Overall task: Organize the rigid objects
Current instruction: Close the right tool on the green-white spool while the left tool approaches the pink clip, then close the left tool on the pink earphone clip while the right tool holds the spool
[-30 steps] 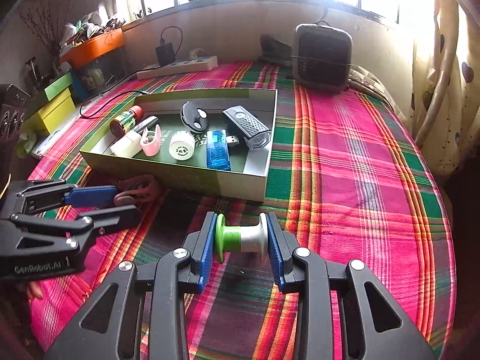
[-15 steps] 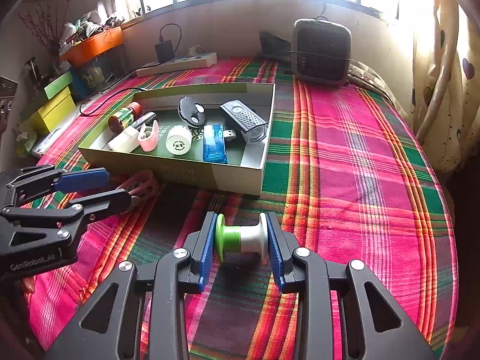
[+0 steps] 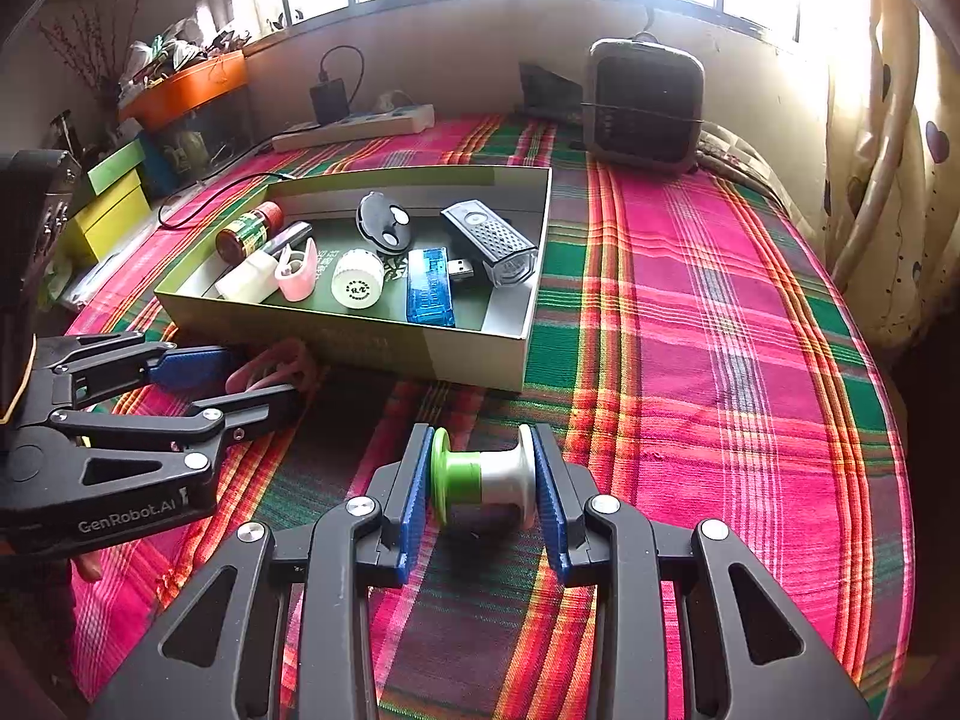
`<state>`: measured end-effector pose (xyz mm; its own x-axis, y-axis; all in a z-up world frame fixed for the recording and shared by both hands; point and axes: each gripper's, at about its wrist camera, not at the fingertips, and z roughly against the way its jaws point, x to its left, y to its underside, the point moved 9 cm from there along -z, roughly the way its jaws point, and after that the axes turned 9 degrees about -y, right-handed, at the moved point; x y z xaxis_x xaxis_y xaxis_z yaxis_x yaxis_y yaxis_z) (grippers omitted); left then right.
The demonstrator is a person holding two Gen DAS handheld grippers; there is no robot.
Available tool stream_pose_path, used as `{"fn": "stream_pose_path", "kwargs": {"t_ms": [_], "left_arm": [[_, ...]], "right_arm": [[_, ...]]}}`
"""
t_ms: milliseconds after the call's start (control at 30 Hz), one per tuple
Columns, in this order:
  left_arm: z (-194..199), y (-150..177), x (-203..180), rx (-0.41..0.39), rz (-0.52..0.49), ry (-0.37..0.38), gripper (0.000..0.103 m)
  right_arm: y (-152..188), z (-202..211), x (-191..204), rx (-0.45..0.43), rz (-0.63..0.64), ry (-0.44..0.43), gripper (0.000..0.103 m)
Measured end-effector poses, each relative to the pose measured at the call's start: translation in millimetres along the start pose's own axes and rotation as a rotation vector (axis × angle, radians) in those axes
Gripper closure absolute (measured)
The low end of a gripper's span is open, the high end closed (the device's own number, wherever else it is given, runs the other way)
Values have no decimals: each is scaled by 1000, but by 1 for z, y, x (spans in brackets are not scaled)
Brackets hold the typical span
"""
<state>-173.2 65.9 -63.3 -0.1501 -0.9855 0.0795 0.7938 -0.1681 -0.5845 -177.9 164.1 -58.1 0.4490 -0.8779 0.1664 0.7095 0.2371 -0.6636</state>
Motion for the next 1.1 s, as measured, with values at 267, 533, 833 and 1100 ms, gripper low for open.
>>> {"fn": "stream_pose_path", "kwargs": {"t_ms": [267, 533, 833, 1100], "left_arm": [[-1, -1, 2, -13, 13, 0, 61], [0, 0, 6, -17, 20, -9, 79], [3, 2, 8, -16, 37, 8, 80], [4, 4, 8, -18, 41, 10, 80]], "right_arm": [[0, 0, 0, 2, 2, 2, 70], [0, -1, 1, 4, 7, 7, 70], [0, -2, 2, 7, 15, 18, 70], [0, -3, 2, 8, 19, 23, 70]]}}
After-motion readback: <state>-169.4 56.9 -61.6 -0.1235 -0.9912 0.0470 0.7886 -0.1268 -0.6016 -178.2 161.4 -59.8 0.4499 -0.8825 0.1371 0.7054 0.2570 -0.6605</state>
